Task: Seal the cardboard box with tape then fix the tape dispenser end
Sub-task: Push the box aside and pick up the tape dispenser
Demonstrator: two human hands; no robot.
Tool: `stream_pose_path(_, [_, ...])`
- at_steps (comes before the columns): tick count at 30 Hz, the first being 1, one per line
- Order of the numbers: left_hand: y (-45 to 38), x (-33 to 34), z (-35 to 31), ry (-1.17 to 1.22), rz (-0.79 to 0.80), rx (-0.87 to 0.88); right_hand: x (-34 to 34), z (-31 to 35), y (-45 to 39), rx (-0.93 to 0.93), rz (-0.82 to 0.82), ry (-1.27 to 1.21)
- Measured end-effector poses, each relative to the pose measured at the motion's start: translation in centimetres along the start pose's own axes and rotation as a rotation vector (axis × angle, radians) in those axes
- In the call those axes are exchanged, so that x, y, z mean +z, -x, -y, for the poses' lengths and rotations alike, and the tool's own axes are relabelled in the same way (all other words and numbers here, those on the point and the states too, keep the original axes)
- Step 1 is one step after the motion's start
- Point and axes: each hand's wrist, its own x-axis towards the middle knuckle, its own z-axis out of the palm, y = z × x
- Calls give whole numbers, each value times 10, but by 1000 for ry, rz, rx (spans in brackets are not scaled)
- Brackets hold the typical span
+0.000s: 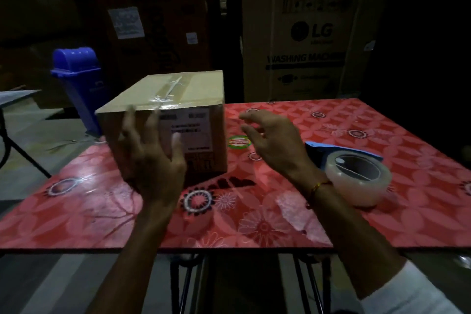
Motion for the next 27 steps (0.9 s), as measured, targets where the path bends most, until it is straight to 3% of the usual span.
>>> stream_pose_path(2, [20, 11, -24, 152, 88, 209, -31, -22, 14, 62, 1, 111])
stream_pose_path(4, [37, 24, -46, 292, 289, 297, -62, -44, 29, 146, 29, 231])
stream_pose_path(8, [64, 56, -75, 410, 645, 141, -108, -86, 50, 309, 232, 424])
stream_pose_path(11, [76, 76, -83, 412, 802, 22, -125, -108, 57, 341, 397, 518])
stream_pose_path(14, [79, 86, -86, 340, 860, 23, -124, -117, 57, 339, 491, 482])
stream_pose_path(19, [73, 93, -85, 284, 810, 89, -116, -122, 51, 308, 434, 443])
stream_pose_path(27, [68, 72, -76, 544, 720, -234, -104, -96, 53, 301, 488, -86])
